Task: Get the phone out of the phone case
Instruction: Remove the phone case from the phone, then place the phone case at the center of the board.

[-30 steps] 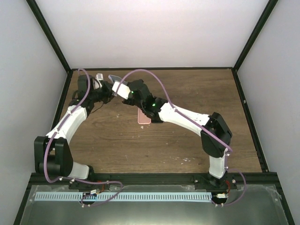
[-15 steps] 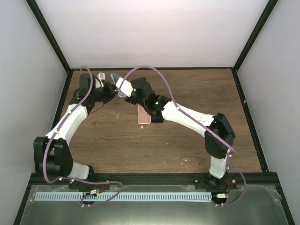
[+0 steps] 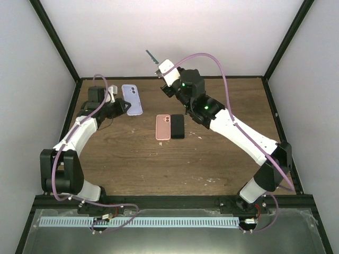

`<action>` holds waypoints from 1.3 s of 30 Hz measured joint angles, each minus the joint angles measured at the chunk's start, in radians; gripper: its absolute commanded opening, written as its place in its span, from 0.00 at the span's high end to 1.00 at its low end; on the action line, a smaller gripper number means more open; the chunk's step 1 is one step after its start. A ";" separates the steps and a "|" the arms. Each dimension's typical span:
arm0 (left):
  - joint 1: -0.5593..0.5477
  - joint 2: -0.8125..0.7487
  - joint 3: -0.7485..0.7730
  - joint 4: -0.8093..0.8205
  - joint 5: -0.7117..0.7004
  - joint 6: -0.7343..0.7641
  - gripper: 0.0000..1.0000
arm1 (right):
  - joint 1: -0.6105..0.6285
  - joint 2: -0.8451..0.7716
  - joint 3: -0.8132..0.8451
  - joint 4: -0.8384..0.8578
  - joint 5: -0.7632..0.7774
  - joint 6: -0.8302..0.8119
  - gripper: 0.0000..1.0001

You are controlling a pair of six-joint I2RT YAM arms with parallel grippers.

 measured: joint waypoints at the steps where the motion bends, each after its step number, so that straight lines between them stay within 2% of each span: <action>1: 0.002 0.004 0.000 -0.003 0.023 0.024 1.00 | -0.013 -0.009 -0.018 -0.001 -0.003 0.003 0.99; 9: 0.029 0.136 0.001 -0.072 0.193 0.168 1.00 | -0.099 -0.042 -0.148 -0.063 -0.035 0.031 0.99; 18: 0.034 0.278 0.003 -0.145 0.276 0.239 1.00 | -0.129 -0.080 -0.195 -0.093 -0.067 0.041 0.99; 26: 0.024 0.363 0.011 -0.116 0.290 0.228 1.00 | -0.130 -0.094 -0.210 -0.094 -0.074 0.044 0.99; 39: -0.077 0.431 -0.006 -0.031 0.224 0.174 0.99 | -0.130 -0.094 -0.216 -0.101 -0.085 0.044 0.99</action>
